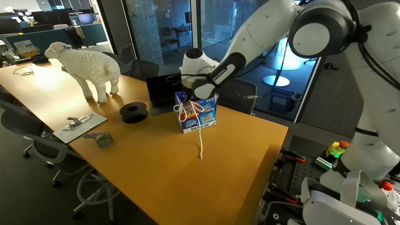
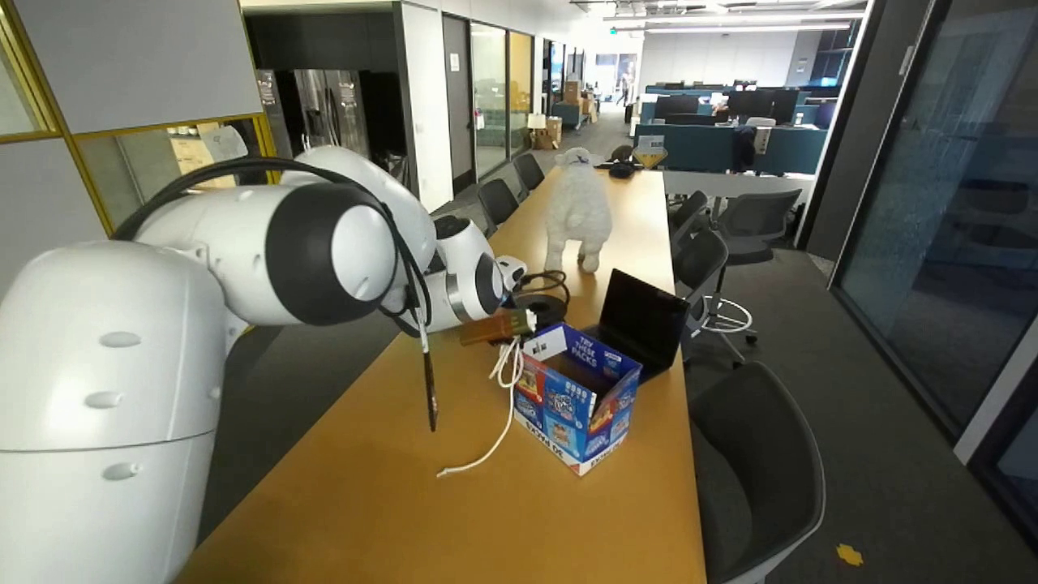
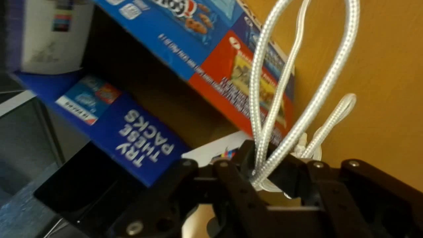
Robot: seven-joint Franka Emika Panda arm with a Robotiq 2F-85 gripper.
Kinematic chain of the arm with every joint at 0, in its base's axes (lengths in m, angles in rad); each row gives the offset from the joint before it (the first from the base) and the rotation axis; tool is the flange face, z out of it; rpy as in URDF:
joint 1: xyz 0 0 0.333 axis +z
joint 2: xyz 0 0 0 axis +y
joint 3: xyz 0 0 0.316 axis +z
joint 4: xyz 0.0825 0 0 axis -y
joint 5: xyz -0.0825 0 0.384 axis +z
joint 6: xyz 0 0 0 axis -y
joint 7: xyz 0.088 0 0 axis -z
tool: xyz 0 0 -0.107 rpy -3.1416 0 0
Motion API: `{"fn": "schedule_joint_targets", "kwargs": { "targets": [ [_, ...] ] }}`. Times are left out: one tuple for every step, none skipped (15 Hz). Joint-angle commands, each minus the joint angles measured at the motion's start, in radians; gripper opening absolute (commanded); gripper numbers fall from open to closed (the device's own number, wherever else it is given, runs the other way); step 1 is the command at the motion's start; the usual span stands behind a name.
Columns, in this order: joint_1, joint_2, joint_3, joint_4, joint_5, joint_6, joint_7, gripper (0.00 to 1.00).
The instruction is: Place the two white ropes inside the blue box
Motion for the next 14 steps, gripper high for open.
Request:
{"fn": "schedule_joint_targets", "kwargs": {
  "targets": [
    [0.059, -0.145, -0.075, 0.018, -0.108, -0.145, 0.133, 0.06],
    [0.068, -0.167, -0.09, 0.054, -0.147, -0.194, 0.177, 0.06],
    [0.061, -0.186, -0.088, 0.092, -0.175, -0.245, 0.204, 0.06],
    [0.055, -0.2, -0.086, 0.133, -0.206, -0.294, 0.238, 0.06],
    [0.043, -0.2, -0.087, 0.164, -0.241, -0.318, 0.279, 0.06],
    [0.03, -0.206, -0.078, 0.201, -0.259, -0.358, 0.303, 0.06],
    [0.025, -0.207, -0.083, 0.234, -0.297, -0.375, 0.355, 0.06],
    [0.015, -0.21, -0.077, 0.264, -0.319, -0.4, 0.392, 0.06],
    [0.006, -0.207, -0.073, 0.295, -0.341, -0.419, 0.435, 0.06],
    [0.001, -0.199, -0.074, 0.324, -0.372, -0.436, 0.48, 0.06],
    [-0.002, -0.194, -0.075, 0.345, -0.407, -0.44, 0.529, 0.06],
    [-0.006, -0.189, -0.075, 0.364, -0.441, -0.444, 0.577, 0.06],
    [-0.008, -0.184, -0.075, 0.38, -0.477, -0.446, 0.628, 0.06],
    [-0.009, -0.176, -0.074, 0.401, -0.516, -0.459, 0.675, 0.06]
  ]
}}
